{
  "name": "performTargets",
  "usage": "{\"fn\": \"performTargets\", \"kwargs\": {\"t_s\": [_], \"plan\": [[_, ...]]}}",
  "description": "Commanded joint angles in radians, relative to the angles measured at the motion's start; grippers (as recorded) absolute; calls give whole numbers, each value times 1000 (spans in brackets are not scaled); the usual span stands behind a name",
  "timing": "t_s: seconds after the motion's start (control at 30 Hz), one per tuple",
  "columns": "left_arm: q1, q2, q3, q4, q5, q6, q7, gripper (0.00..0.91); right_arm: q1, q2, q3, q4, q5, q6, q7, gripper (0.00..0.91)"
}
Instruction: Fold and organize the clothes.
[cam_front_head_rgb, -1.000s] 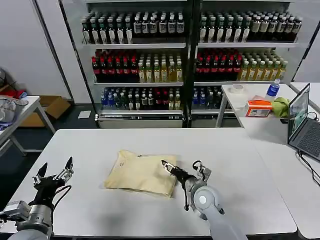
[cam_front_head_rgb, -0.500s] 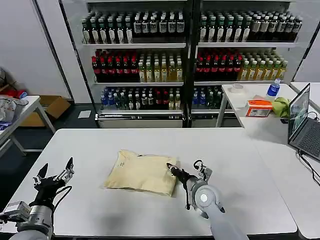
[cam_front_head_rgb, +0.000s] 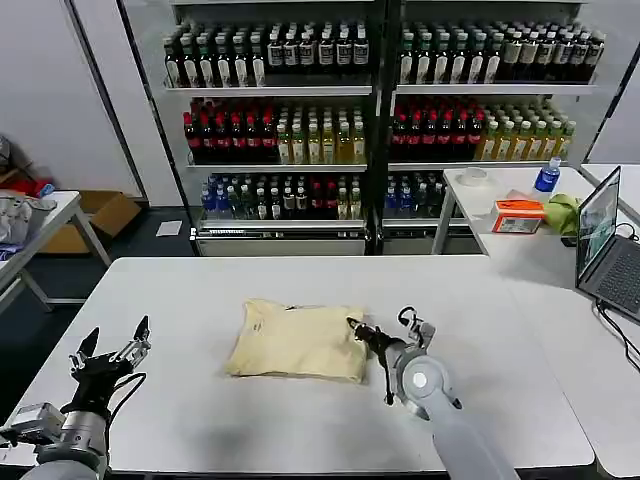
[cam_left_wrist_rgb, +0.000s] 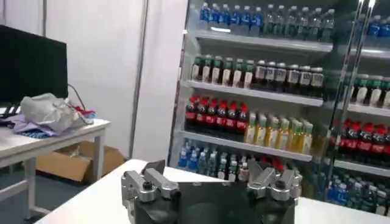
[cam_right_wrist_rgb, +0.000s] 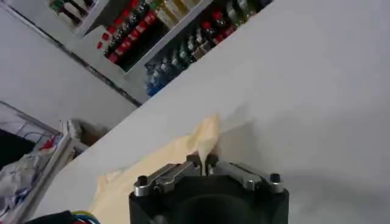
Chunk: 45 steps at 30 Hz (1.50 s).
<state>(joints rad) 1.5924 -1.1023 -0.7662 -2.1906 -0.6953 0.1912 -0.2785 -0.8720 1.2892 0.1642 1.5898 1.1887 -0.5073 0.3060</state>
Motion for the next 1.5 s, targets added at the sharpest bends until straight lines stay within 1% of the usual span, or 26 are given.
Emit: {"fn": "performTargets", "kwargs": {"t_s": [0.03,0.07,0.1,0.13,0.17,0.23,0.3,0.33,0.37,0.47,0.5,0.53,0.57,0.6,0.67,0.77,0.83,0.97,1.1,1.17,1.27,1.37,1.5], "plan": [[-3,1,7,3,0,3,1,907,74,-25,2,-67,-34,-69,-23,0],[-3,1,8,4,1,4,1,907,76,-26,1,-71,-54,-70,-30,91],[-4,0,10,4,1,4,1,907,80,-26,-1,-75,-65,-70,-35,232],[-5,0,11,5,1,4,1,907,81,-25,0,-75,-80,-70,-40,856],[-5,0,12,5,1,4,2,907,82,-24,0,-74,-91,-69,-46,907],[-7,2,14,6,1,4,2,907,80,-26,-1,-58,-136,-53,-66,907],[-9,4,14,7,-1,4,2,907,66,-42,-21,-21,-256,3,-96,907],[-10,5,14,8,-1,5,2,907,57,-53,-31,-3,-339,54,-107,907],[-12,7,15,8,-2,5,2,907,46,-64,-36,20,-421,109,-111,907],[-15,9,19,9,-3,6,2,907,-7,-106,-46,86,-587,227,-113,907],[-16,10,20,9,-3,6,2,907,-16,-108,-45,89,-608,239,-113,907],[-17,10,23,10,-3,6,2,907,-48,-126,-40,115,-688,278,-115,907],[-16,10,25,10,-2,6,2,907,-69,-136,-34,125,-734,292,-114,907],[-16,9,27,9,-2,6,2,907,-107,-152,-23,149,-801,325,-105,907],[-14,6,34,7,0,5,3,907,-164,-170,-2,190,-856,386,-84,907],[-12,-3,48,7,16,6,4,907,-271,-185,46,279,-927,419,-66,907],[-9,-8,63,13,54,19,8,907,-329,-185,80,333,-958,437,-62,907],[10,-16,78,-2,73,21,31,907,-450,-175,139,452,-978,441,-68,907],[22,-23,87,-20,74,23,42,907,-549,-170,186,497,-1002,446,-83,907],[25,-26,94,-25,78,24,45,907,-578,-169,200,510,-988,445,-97,907],[28,-29,100,-31,87,23,47,907,-597,-166,210,524,-964,443,-104,907],[29,-30,101,-36,92,24,48,907,-611,-163,216,538,-964,425,-107,907],[32,-33,101,-44,96,24,48,907,-625,-156,221,546,-965,424,-107,907]]}}
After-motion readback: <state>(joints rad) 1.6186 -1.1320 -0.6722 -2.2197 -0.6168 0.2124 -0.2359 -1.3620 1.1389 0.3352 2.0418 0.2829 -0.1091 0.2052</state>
